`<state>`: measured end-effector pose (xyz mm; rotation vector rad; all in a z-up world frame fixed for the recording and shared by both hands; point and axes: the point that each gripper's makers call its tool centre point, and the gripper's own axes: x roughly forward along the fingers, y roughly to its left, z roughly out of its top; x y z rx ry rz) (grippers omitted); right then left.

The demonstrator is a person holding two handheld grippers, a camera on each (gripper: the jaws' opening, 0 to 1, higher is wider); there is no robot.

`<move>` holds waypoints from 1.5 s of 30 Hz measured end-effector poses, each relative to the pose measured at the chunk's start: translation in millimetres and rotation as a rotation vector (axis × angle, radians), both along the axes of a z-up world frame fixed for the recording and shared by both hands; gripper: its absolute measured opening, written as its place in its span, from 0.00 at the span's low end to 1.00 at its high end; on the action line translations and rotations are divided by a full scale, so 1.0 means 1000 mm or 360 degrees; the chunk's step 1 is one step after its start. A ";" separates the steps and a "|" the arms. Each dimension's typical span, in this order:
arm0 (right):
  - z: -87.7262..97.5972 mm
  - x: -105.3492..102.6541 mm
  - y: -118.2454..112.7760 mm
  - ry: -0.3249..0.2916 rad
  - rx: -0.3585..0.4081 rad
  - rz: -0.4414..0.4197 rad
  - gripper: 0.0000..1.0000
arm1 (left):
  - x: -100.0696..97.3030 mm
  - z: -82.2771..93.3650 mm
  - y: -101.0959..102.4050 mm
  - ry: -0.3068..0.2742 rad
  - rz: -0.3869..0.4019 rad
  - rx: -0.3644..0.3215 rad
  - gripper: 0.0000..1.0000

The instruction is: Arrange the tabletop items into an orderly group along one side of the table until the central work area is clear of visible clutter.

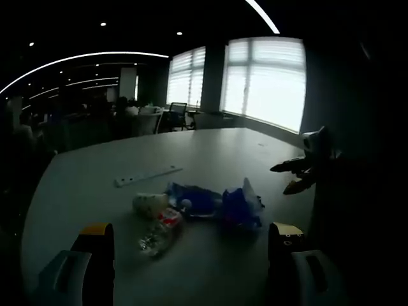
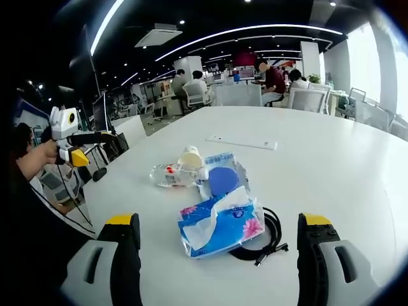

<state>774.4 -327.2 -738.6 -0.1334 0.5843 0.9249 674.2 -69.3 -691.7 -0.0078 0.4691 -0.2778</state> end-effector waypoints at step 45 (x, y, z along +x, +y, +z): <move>-0.002 0.006 0.000 0.0000 -0.0016 -0.0034 0.99 | 0.057 -0.028 -0.016 0.0237 -0.0405 0.0111 0.92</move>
